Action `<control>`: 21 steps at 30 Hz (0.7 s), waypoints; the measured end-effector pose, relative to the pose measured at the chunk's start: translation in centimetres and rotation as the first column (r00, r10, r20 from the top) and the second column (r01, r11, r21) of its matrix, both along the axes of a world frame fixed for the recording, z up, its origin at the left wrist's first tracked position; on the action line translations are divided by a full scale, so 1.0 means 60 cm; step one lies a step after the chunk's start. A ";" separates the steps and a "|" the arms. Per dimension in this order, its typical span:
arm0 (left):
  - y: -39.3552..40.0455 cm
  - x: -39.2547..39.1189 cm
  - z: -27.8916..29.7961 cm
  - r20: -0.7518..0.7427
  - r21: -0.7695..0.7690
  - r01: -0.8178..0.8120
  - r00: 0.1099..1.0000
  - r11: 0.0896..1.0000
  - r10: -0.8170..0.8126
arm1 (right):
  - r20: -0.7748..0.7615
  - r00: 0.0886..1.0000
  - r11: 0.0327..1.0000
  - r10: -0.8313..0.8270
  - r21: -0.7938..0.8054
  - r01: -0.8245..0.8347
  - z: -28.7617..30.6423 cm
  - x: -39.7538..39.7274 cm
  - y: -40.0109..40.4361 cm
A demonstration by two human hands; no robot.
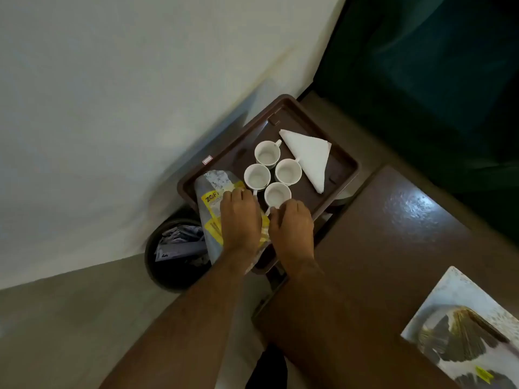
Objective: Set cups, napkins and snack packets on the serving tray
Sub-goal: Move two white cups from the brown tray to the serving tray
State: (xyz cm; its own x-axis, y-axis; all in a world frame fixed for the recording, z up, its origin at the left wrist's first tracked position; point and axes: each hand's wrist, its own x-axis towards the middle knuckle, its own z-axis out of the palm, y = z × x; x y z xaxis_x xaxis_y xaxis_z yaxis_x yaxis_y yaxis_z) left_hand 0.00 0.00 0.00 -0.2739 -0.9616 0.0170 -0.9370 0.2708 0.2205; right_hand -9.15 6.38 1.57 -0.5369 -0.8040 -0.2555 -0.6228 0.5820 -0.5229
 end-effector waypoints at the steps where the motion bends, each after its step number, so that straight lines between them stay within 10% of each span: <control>1: -0.002 -0.003 -0.003 -0.030 0.041 -0.035 0.999 0.999 0.036 | 0.037 0.998 0.999 -0.050 0.003 0.050 -0.006 0.002 0.000; 21: -0.027 -0.038 -0.003 -0.204 0.329 -0.285 0.910 0.900 0.362 | 0.266 0.843 0.878 -0.467 0.026 0.478 -0.031 0.030 -0.024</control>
